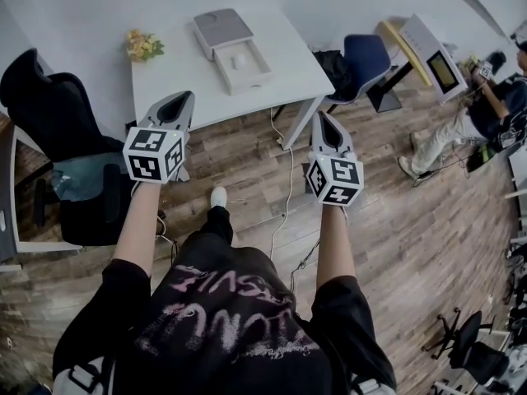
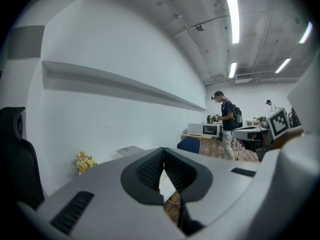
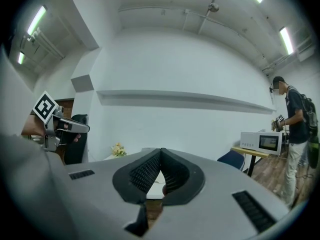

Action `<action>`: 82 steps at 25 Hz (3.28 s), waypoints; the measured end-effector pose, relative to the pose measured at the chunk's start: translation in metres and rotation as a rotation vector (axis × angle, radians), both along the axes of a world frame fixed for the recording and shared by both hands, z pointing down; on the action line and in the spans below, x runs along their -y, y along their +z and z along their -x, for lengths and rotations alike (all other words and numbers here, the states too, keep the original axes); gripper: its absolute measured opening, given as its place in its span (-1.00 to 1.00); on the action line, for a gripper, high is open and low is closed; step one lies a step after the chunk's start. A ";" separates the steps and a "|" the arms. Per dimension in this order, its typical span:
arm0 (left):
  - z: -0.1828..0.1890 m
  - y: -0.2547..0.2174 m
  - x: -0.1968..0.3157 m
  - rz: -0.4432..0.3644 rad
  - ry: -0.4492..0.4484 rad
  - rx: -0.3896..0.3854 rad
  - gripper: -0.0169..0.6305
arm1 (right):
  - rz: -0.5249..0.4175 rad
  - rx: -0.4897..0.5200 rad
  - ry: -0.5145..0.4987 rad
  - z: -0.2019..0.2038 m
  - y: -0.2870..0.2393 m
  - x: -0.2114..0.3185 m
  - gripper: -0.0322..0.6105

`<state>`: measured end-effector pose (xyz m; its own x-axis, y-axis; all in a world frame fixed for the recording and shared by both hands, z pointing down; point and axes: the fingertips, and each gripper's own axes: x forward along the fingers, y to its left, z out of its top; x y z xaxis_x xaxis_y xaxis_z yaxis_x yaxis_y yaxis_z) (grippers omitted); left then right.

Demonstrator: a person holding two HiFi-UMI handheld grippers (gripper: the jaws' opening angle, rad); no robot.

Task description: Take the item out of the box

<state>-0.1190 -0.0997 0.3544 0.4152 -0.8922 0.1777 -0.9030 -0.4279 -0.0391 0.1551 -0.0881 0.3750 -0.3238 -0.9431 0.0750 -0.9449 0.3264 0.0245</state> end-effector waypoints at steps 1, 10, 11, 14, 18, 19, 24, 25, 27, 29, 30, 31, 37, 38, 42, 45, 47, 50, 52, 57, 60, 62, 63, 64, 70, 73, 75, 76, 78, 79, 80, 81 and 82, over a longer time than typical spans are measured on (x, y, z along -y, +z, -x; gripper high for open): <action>0.000 0.001 0.006 0.001 0.002 -0.001 -0.94 | 0.001 -0.004 0.002 0.000 0.000 0.005 -0.87; -0.004 0.014 0.059 0.018 0.022 -0.001 -0.94 | 0.014 -0.009 0.023 0.000 0.010 0.058 -0.87; -0.004 0.015 0.065 0.020 0.025 -0.001 -0.94 | 0.020 -0.009 0.021 0.002 0.012 0.065 -0.87; -0.003 0.017 0.085 0.026 0.029 -0.001 -0.94 | 0.035 -0.008 0.014 0.006 0.016 0.086 -0.87; 0.003 0.019 0.116 0.038 0.025 0.000 -0.94 | 0.036 -0.003 0.002 0.015 0.014 0.116 -0.87; 0.005 0.018 0.125 0.040 0.027 0.001 -0.94 | 0.034 -0.001 0.001 0.017 0.012 0.125 -0.87; 0.015 0.017 0.164 0.046 0.035 0.004 -0.94 | 0.036 0.003 0.002 0.032 0.011 0.166 -0.87; 0.017 0.017 0.172 0.048 0.038 0.005 -0.94 | 0.038 0.002 0.001 0.035 0.011 0.173 -0.87; 0.021 0.017 0.186 0.052 0.043 0.006 -0.94 | 0.043 0.000 0.002 0.040 0.012 0.187 -0.87; 0.025 0.017 0.200 0.057 0.048 0.004 -0.94 | 0.045 -0.005 0.002 0.046 0.010 0.201 -0.87; 0.027 0.017 0.207 0.059 0.052 0.002 -0.94 | 0.046 -0.008 0.003 0.049 0.009 0.208 -0.87; 0.028 0.017 0.214 0.061 0.056 0.000 -0.94 | 0.047 -0.010 0.006 0.051 0.008 0.214 -0.87; 0.033 0.013 0.248 0.064 0.079 -0.018 -0.94 | 0.049 -0.026 0.032 0.057 -0.001 0.243 -0.87; 0.033 0.012 0.252 0.063 0.081 -0.021 -0.94 | 0.049 -0.026 0.034 0.058 -0.003 0.246 -0.87; 0.034 0.008 0.263 0.059 0.091 -0.027 -0.94 | 0.060 -0.032 0.045 0.060 -0.003 0.257 -0.87; 0.036 0.007 0.270 0.058 0.091 -0.029 -0.94 | 0.062 -0.032 0.042 0.064 -0.004 0.264 -0.87; 0.038 0.006 0.274 0.056 0.088 -0.030 -0.94 | 0.056 -0.034 0.039 0.067 -0.004 0.268 -0.87; 0.042 0.007 0.278 0.057 0.079 -0.030 -0.94 | 0.056 -0.027 0.040 0.067 -0.005 0.275 -0.87; 0.045 0.006 0.282 0.054 0.071 -0.029 -0.94 | 0.060 -0.027 0.044 0.067 -0.005 0.281 -0.87; 0.051 0.005 0.289 0.054 0.042 -0.025 -0.94 | 0.065 -0.021 0.016 0.070 -0.003 0.295 -0.87; 0.048 0.004 0.296 0.054 0.027 -0.023 -0.94 | 0.066 -0.017 -0.006 0.069 -0.003 0.308 -0.87; 0.046 0.003 0.301 0.054 0.012 -0.023 -0.94 | 0.061 -0.017 -0.022 0.068 -0.006 0.316 -0.87; 0.044 0.003 0.304 0.053 0.005 -0.024 -0.94 | 0.059 -0.017 -0.029 0.067 -0.007 0.321 -0.87; 0.042 0.003 0.307 0.053 -0.003 -0.025 -0.94 | 0.057 -0.017 -0.036 0.066 -0.007 0.325 -0.87; 0.028 0.001 0.328 0.040 -0.042 -0.025 -0.94 | 0.059 -0.010 -0.072 0.052 -0.005 0.353 -0.87; 0.020 0.001 0.334 0.044 -0.050 -0.022 -0.94 | 0.063 -0.004 -0.082 0.045 -0.003 0.362 -0.87; 0.016 0.001 0.336 0.047 -0.055 -0.018 -0.94 | 0.068 0.001 -0.089 0.043 -0.001 0.367 -0.87; 0.014 0.002 0.337 0.049 -0.058 -0.017 -0.94 | 0.070 0.004 -0.093 0.042 0.001 0.368 -0.87; 0.009 0.003 0.340 0.054 -0.059 -0.014 -0.94 | 0.075 0.009 -0.098 0.039 0.003 0.371 -0.87; 0.007 0.005 0.341 0.057 -0.058 -0.011 -0.94 | 0.078 0.012 -0.099 0.038 0.005 0.373 -0.87; 0.005 0.006 0.341 0.061 -0.059 -0.008 -0.94 | 0.081 0.015 -0.100 0.037 0.006 0.374 -0.87; 0.005 0.008 0.342 0.066 -0.061 -0.007 -0.94 | 0.083 0.016 -0.103 0.036 0.007 0.375 -0.87; 0.004 0.009 0.342 0.070 -0.064 -0.006 -0.94 | 0.086 0.016 -0.106 0.036 0.008 0.376 -0.87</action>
<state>-0.1231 -0.4417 0.3632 0.3587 -0.9025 0.2382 -0.9288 -0.3706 -0.0055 0.1188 -0.4645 0.3830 -0.4232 -0.8939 0.1477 -0.9050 0.4247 -0.0229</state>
